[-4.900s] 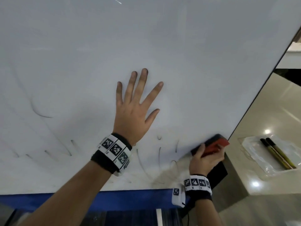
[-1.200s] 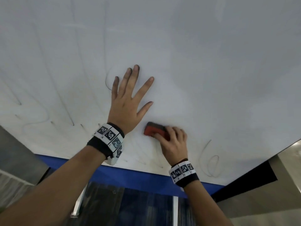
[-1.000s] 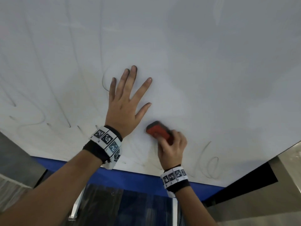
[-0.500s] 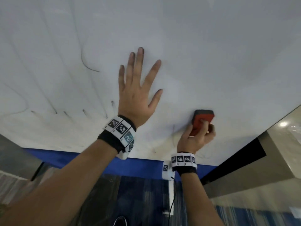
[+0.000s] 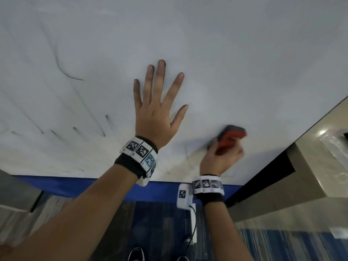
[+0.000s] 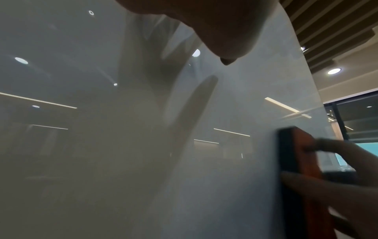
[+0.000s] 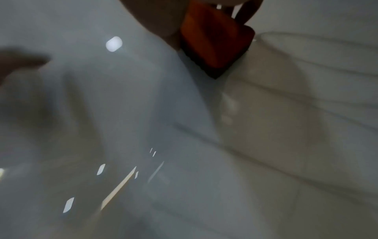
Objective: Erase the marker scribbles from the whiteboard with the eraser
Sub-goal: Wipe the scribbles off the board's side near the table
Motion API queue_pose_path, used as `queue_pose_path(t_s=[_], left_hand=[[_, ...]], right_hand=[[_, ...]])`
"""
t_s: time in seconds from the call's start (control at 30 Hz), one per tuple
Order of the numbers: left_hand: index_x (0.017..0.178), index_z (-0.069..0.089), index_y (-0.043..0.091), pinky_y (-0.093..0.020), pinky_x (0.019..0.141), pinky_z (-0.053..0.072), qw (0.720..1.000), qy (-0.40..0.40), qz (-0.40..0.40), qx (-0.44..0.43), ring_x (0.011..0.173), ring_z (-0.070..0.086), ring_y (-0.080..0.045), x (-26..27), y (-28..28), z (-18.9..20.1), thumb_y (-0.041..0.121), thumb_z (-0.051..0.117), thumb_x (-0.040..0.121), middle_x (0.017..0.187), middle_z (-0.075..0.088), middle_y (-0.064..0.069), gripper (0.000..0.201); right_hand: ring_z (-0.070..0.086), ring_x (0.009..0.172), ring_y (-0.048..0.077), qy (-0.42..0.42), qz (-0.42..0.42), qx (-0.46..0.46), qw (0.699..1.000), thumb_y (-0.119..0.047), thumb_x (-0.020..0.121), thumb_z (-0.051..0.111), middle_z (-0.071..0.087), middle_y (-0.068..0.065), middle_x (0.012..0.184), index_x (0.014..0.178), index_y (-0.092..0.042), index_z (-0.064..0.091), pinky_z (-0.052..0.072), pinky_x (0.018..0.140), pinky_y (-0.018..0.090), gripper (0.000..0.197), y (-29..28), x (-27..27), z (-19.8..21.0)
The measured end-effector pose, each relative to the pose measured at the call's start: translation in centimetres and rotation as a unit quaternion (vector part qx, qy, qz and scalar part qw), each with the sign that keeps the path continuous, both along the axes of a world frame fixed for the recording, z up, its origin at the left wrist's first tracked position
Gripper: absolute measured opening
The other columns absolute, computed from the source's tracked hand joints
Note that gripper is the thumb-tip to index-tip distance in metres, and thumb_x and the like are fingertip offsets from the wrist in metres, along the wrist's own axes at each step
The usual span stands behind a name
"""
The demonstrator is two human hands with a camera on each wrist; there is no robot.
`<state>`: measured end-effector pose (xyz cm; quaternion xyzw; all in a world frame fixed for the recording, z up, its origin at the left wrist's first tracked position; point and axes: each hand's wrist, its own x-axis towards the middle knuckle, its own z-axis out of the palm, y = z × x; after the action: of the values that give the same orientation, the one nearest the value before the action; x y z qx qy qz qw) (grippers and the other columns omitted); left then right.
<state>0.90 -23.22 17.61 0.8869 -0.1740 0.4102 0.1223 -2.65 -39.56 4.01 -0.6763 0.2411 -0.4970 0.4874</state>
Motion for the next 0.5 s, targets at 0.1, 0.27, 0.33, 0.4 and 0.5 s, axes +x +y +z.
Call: queue_pose_path(t_s=[0.1,0.27,0.33,0.4,0.5], left_hand=[[0.158,0.037,0.022,-0.064,0.125,0.016,1.000,-0.009,0.012,-0.008,0.156,0.020,-0.041,0.1,-0.3,-0.4,0.050,0.051,0.104,0.166,0.024,-0.022,0.063],[0.159,0.034,0.020,-0.064,0.125,0.015,1.000,-0.014,0.026,-0.006,0.154,0.019,-0.044,0.5,-0.5,-1.0,0.053,0.054,0.103,0.165,0.024,-0.027,0.068],[0.158,0.034,0.017,-0.064,0.125,0.012,1.000,-0.008,0.027,-0.014,0.153,0.019,-0.047,0.5,-0.9,-1.1,0.056,0.056,0.100,0.163,0.024,-0.030,0.073],[0.158,0.034,0.014,-0.065,0.124,0.011,0.999,-0.001,0.030,-0.019,0.152,0.019,-0.050,0.5,-1.2,-1.1,0.058,0.057,0.099,0.162,0.023,-0.034,0.077],[0.157,0.034,0.011,-0.067,0.123,0.013,0.999,0.001,0.046,-0.025,0.150,0.020,-0.054,0.6,-1.6,-1.2,0.058,0.056,0.099,0.160,0.024,-0.038,0.078]], right_hand=[[0.048,0.116,0.035,0.052,0.094,-0.178,0.978,-0.008,0.087,0.075,0.046,0.023,0.131,0.122,-0.018,0.055,0.042,0.099,0.036,0.042,1.9,-1.1,-1.4],[0.053,0.115,0.037,0.085,-0.008,0.034,0.996,-0.004,0.088,0.073,0.049,0.018,0.130,0.136,-0.013,0.048,0.047,0.103,0.047,0.055,-5.3,-1.5,-8.5],[0.057,0.112,0.036,0.079,-0.042,0.230,0.969,-0.001,0.091,0.069,0.052,0.020,0.132,0.143,-0.005,0.041,0.049,0.103,0.043,0.059,-7.3,-1.5,-10.2],[0.056,0.106,0.026,0.081,-0.075,0.372,0.922,0.003,0.092,0.065,0.053,0.017,0.128,0.144,0.000,0.037,0.044,0.094,0.024,0.059,-7.6,-1.0,-10.0],[0.055,0.102,0.024,0.041,-0.047,0.340,0.938,0.008,0.089,0.064,0.051,0.011,0.122,0.130,-0.007,0.043,0.050,0.095,0.031,0.048,-6.6,-0.1,-8.2]])
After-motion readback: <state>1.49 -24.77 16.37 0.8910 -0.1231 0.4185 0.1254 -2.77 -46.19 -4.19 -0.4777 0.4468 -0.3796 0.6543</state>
